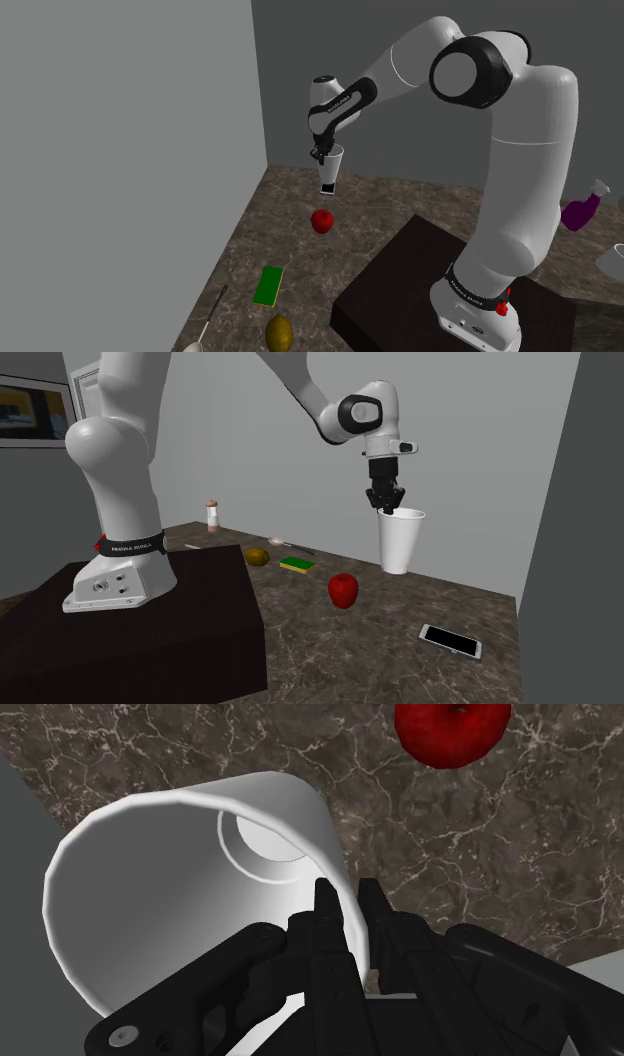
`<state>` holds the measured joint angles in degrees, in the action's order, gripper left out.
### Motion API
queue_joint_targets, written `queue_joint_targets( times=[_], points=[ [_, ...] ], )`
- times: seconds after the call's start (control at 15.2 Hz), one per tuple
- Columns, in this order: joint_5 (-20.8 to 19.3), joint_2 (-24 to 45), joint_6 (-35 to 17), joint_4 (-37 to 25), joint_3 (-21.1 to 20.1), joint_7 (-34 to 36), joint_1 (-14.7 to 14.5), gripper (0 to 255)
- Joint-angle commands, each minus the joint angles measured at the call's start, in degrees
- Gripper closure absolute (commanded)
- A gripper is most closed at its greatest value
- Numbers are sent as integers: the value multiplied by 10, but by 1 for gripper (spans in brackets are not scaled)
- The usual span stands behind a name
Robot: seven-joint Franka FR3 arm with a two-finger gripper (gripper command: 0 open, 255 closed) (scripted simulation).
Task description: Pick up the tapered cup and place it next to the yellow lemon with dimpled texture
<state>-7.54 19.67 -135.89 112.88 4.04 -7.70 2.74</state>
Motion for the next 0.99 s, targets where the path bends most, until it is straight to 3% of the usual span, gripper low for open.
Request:
queue_joint_targets(
  times=[0.0,0.66,0.92],
  points=[
    [1,-9,14,-5,0,-2,0,255],
    [4,-48,76,-29,-1,-10,0,255],
    [-8,-112,57,59,-12,33,-24,255]
  ],
)
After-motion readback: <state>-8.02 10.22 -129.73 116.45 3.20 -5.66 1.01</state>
